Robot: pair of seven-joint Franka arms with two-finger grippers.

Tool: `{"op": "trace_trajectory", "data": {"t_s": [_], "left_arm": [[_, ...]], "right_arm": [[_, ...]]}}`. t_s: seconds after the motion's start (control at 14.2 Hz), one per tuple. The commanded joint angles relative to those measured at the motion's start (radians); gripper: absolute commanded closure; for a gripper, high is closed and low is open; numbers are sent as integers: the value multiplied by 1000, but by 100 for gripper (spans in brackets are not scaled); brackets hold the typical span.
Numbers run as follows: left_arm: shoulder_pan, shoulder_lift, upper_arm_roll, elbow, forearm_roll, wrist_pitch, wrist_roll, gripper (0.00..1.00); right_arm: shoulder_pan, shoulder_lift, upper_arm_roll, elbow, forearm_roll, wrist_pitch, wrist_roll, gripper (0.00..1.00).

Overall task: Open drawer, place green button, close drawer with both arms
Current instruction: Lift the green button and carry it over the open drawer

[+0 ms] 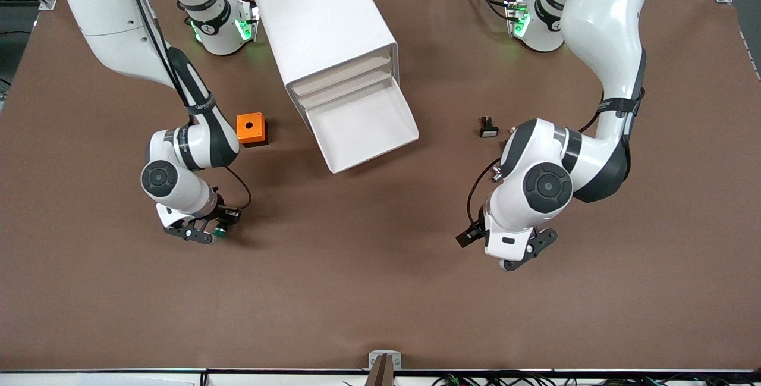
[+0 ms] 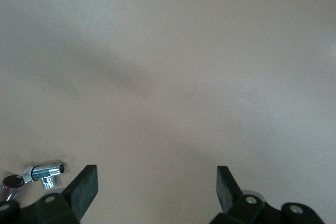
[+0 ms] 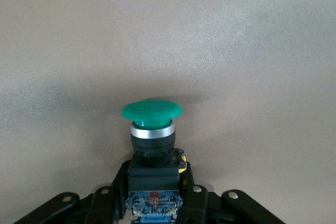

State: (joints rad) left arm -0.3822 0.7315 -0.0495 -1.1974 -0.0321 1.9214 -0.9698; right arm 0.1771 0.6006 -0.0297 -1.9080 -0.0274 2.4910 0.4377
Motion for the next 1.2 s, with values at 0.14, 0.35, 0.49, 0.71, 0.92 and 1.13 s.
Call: {"op": "trace_trajectory", "data": {"t_s": [0.14, 0.35, 0.49, 0.71, 0.92, 1.13], "left_arm": [[5, -20, -4, -21, 26, 10, 3, 1], [3, -20, -4, -22, 26, 10, 3, 1], [3, -20, -6, -22, 24, 10, 3, 1], [5, -20, -6, -22, 24, 10, 3, 1], [5, -20, -4, -24, 24, 10, 3, 1], [5, -20, -6, -24, 24, 10, 3, 1]], "right_arm": [[-10, 10, 7, 17, -5, -8, 7, 97], [-8, 8, 8, 18, -5, -11, 7, 99], [-5, 7, 8, 29, -3, -30, 33, 99], [4, -7, 11, 44, -3, -73, 81, 99], [30, -42, 17, 52, -3, -136, 163, 100], [67, -90, 20, 46, -2, -170, 252, 100]]}}
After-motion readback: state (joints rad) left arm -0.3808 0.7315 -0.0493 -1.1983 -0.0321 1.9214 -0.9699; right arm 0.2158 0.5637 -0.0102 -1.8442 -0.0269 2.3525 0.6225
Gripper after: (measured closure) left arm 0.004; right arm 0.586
